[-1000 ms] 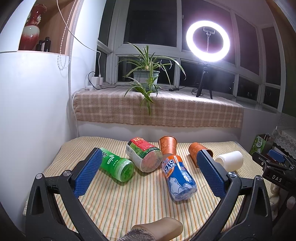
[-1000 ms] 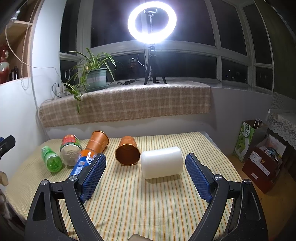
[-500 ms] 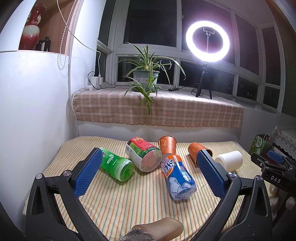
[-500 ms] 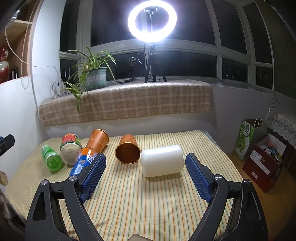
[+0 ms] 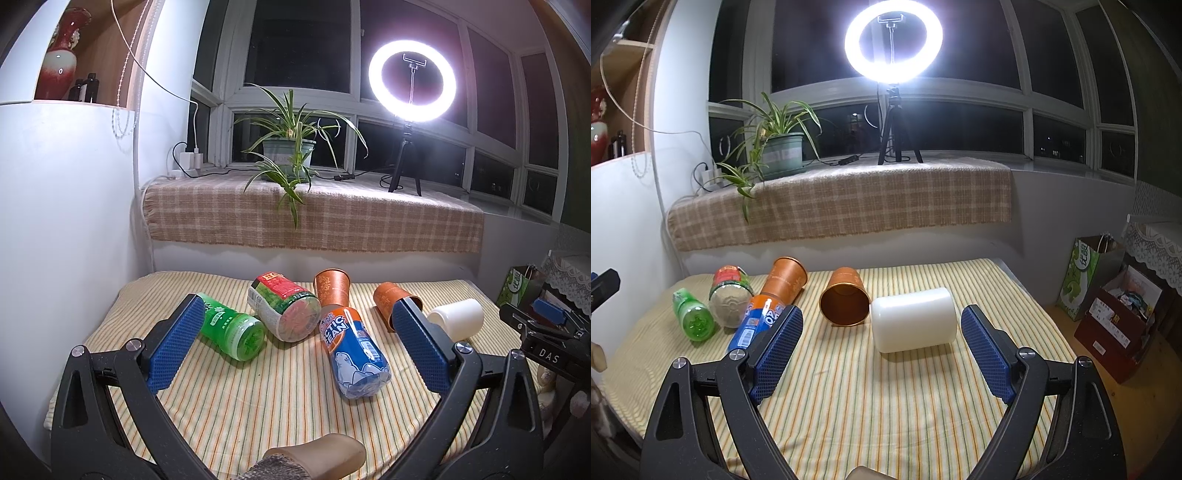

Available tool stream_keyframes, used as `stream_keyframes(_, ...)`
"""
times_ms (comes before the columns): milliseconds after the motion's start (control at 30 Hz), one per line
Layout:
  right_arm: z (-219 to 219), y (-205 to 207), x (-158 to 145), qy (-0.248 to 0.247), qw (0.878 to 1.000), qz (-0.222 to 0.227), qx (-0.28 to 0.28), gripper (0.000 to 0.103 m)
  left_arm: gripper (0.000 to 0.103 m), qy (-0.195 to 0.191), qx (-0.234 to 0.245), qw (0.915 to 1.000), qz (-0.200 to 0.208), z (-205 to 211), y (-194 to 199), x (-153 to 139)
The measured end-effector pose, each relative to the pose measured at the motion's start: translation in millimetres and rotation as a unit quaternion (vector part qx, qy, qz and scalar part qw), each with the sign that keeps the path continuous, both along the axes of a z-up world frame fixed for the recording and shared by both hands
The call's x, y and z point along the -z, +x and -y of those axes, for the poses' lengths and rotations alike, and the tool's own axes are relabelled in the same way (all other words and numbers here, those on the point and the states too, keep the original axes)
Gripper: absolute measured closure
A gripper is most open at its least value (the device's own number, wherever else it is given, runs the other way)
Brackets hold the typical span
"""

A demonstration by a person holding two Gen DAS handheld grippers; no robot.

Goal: Flip cup upright

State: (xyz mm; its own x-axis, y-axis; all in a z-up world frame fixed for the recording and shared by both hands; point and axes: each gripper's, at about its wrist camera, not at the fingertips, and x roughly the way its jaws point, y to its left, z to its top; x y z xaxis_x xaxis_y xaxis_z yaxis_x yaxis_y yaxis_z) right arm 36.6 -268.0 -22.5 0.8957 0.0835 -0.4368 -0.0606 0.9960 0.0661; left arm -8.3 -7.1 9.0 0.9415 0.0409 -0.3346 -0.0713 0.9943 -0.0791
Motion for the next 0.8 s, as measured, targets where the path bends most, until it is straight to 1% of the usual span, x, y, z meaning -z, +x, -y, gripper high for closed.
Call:
stream_keyframes(467,1,0,2,-0.001,1.0,-0.001,0.001,0.015,0.0,0.0,-0.001,1.0,-0.001,2,0,1)
stream_keyframes(800,0,9,7,0.003,1.0,-0.014,-0.009,0.015,0.0,0.002,-0.004,0.9999,-0.009,0,-1,13)
